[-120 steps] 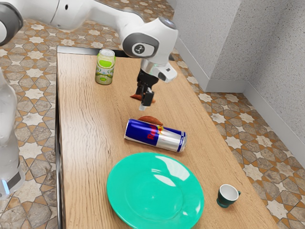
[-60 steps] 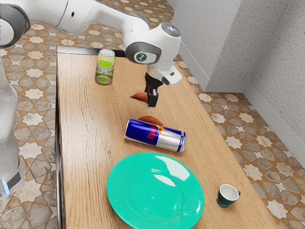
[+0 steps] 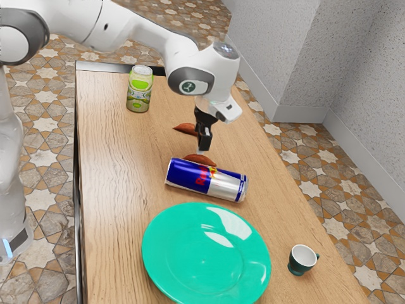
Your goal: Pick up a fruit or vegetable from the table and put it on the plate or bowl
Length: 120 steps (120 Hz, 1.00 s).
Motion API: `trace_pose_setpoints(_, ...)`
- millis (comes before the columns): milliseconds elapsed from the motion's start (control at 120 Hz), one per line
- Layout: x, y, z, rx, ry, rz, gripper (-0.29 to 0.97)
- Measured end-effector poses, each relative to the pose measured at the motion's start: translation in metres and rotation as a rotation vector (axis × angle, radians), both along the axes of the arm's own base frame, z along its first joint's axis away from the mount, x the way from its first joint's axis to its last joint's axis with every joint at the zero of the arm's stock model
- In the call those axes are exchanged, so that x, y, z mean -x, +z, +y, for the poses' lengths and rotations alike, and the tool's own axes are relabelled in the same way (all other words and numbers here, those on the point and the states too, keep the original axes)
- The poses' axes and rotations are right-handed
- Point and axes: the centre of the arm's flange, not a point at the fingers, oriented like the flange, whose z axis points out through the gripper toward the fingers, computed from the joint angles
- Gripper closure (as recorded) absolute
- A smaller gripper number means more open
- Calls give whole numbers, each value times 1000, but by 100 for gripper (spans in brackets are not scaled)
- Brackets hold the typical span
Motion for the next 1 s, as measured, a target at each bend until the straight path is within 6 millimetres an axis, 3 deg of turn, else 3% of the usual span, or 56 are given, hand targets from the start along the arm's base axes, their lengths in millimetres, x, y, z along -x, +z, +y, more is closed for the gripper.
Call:
trace_pose_setpoints(650, -14, -49, 2, 60, 5, 44, 0)
trace_pose_setpoints(1000, -17, -56, 5, 88, 17, 40, 5)
